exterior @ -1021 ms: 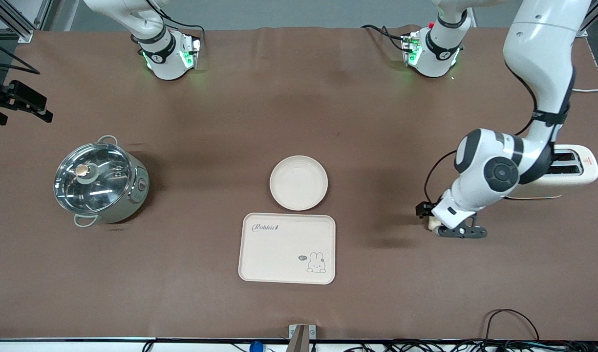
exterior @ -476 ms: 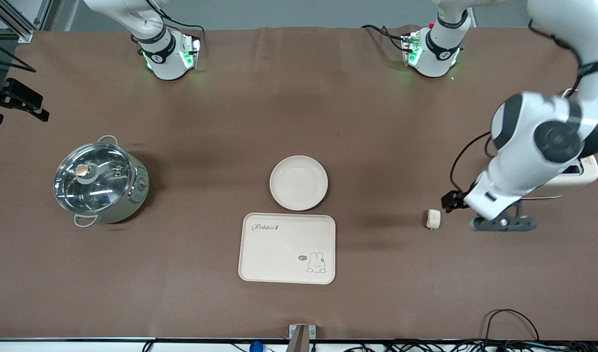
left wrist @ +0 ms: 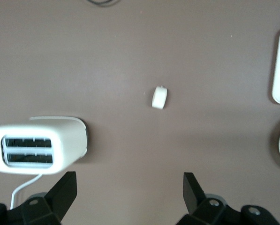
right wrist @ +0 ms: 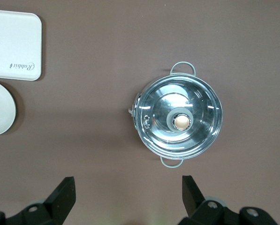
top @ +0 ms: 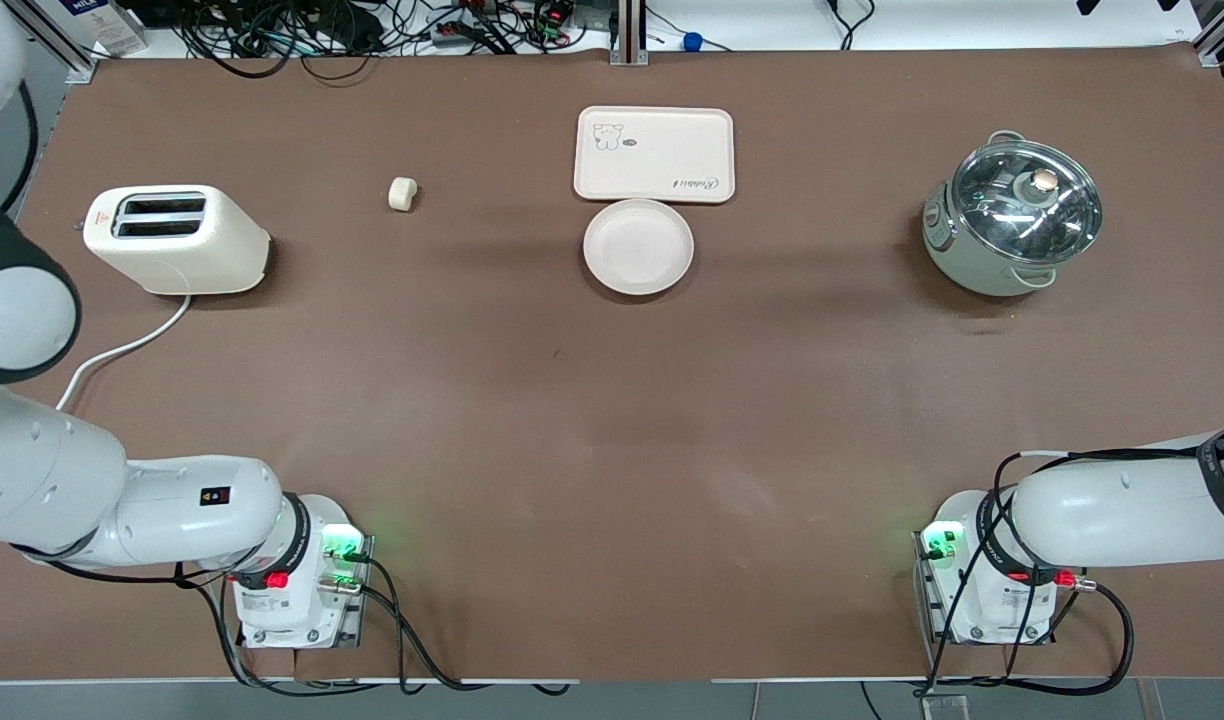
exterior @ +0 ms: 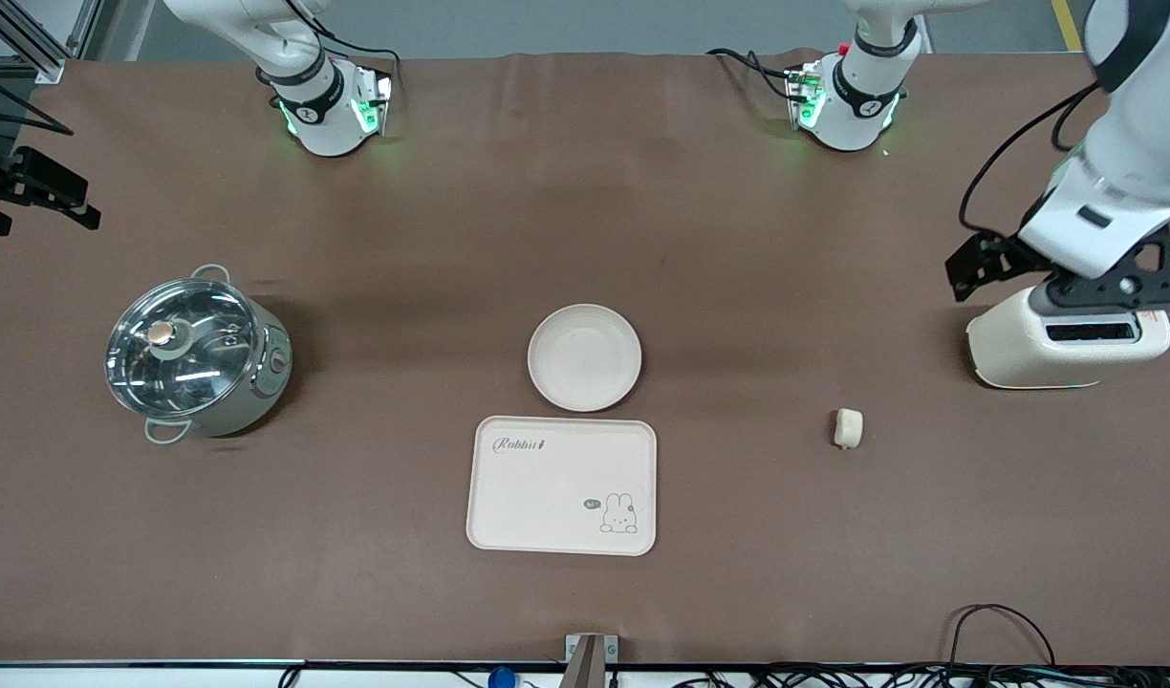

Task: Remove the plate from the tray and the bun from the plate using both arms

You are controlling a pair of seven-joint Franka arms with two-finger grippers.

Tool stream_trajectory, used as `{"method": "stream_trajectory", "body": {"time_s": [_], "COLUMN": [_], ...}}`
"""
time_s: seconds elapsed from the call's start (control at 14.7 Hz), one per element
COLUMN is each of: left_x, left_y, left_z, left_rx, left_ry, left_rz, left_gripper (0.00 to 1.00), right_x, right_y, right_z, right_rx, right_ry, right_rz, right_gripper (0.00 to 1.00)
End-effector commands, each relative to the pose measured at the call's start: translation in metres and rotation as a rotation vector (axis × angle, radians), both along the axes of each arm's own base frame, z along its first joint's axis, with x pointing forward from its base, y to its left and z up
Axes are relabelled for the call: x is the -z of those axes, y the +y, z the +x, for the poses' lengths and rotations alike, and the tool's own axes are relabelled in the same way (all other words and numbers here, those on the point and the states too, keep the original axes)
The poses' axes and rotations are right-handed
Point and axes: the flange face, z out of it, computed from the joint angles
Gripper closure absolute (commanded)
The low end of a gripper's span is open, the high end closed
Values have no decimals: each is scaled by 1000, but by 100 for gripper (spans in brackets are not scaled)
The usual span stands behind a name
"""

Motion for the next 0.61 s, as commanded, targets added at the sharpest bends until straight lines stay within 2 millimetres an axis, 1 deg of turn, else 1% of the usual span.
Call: {"method": "stream_trajectory", "body": {"time_s": [0.0,0.07,0.14,0.2,0.34,0.41,0.48,0.54], "left_x": [-25,-27,-29,-26,-29,-34,-38,-42], "left_y": [21,33,36,34,32,35,36,35], "left_z": [-31,-32,-34,-34,-31,-26,-14,-8], "left_rx": [-6,1,30,47,44,38,32,31], "left_ry": [-18,-19,-31,-45,-58,-70,-75,-54], "left_rz": [-28,-31,-35,-44,-82,-88,-92,-100], "left_gripper": [0,0,0,0,0,0,0,0], "right_x": [-5,-5,-7,-11,-12,-13,-13,-13], "right_y": [2,3,3,5,7,8,7,6], "right_z": [-3,-3,-3,-3,-2,-2,-2,-2], "right_rx": [-15,-18,-25,-26,-33,-35,-35,-30], "right_ry": [-4,-4,-9,-18,-24,-26,-27,-29], "right_rz": [1,1,-2,1,0,0,-1,-2], "right_gripper": [0,0,0,0,0,0,0,0]}}
